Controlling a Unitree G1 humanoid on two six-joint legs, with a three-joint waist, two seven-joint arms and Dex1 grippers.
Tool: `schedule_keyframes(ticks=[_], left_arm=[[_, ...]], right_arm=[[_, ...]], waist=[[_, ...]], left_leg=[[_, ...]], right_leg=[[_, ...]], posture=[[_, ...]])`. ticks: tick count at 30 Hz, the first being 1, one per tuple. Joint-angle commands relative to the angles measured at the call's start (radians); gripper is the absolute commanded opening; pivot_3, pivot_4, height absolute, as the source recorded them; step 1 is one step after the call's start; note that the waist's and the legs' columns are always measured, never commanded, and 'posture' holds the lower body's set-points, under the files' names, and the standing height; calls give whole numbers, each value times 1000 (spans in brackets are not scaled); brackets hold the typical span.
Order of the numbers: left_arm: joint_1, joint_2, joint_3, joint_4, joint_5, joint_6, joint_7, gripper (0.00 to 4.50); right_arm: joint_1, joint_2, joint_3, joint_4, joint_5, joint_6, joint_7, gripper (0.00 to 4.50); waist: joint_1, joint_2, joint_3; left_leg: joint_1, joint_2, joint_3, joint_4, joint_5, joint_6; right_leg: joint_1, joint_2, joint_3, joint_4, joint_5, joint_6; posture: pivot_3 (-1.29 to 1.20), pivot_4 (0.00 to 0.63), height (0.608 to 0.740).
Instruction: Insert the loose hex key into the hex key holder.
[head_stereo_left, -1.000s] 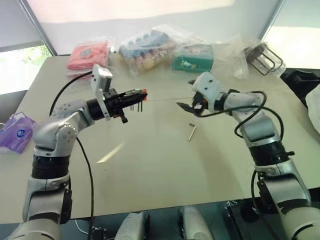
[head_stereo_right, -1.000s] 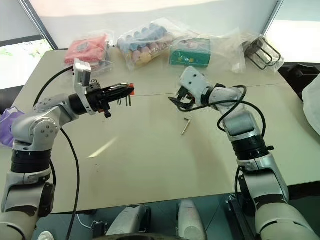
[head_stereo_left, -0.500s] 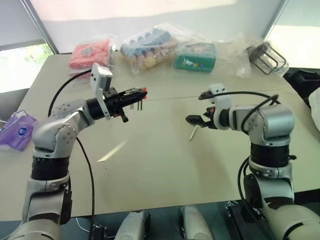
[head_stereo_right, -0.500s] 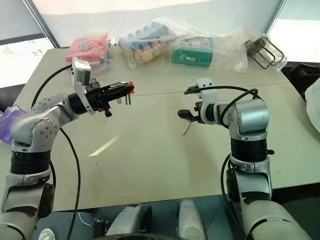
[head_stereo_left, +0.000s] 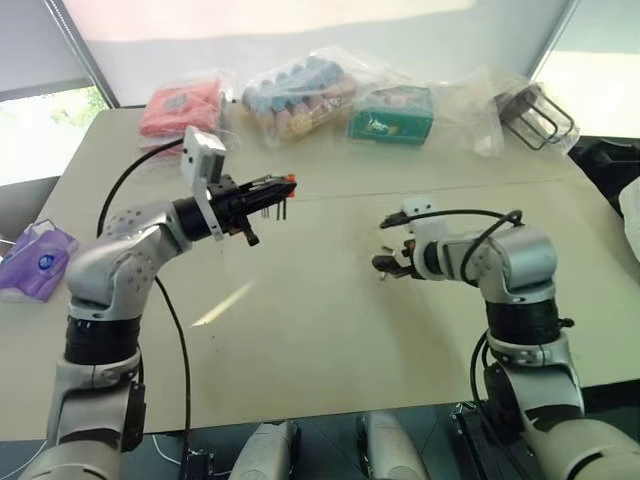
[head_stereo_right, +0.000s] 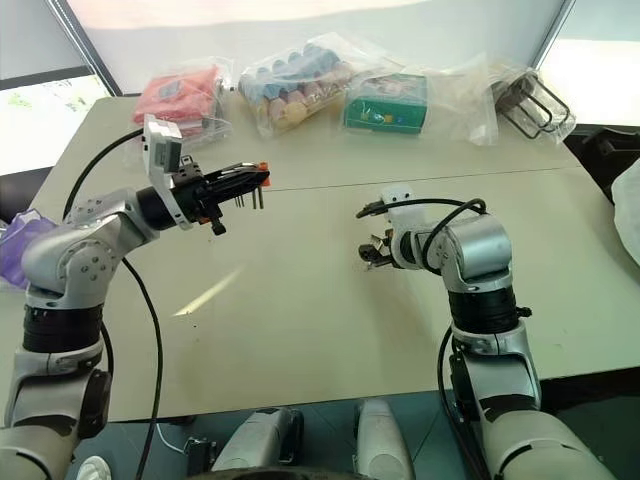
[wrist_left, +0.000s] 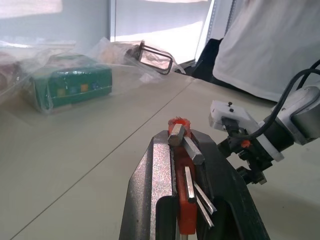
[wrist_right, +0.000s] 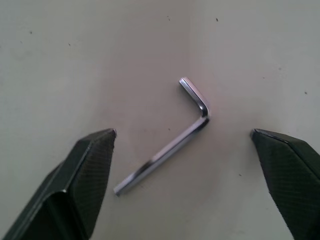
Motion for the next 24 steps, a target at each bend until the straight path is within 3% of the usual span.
schedule_keyframes(ticks=[1,4,7,14,21,24], left_arm=[[4,11,36,-49,-10,-10,14,0],[12,15,42,-57,-14,-7,25,0],[17,18,46,-65,-17,-5,32,0],[22,20,53,-76,-18,-5,44,0],[19,16,48,-70,-17,-11,46,0],[14,8,40,-64,-16,-13,46,0]], right_arm=[[-10,2,19,23,-3,7,-29,4464],[-12,1,39,31,-8,7,-37,4464],[-14,-13,82,21,-20,-3,-34,3671],[-5,-68,177,10,-41,-72,-6,81],[16,-113,227,-42,-55,-198,28,26],[56,-79,179,-52,-82,-461,29,26]], waist=[[0,-1,-1],[1,-2,-1],[1,-2,-2],[1,-2,-2],[3,-2,-2],[2,-3,-2]], left_leg=[[0,0,0,0,0,0],[0,0,0,0,0,0],[1,0,0,0,0,0],[1,0,0,0,0,0],[1,0,0,1,0,0],[1,0,0,1,0,0]], right_leg=[[0,0,0,0,0,0],[1,1,0,0,0,0],[1,2,0,0,0,0],[1,2,0,0,0,0],[1,2,0,0,0,0],[1,2,0,-1,0,0]], posture=[[0,150,740],[0,150,740],[0,150,740],[0,150,740],[0,150,740],[0,150,740]])
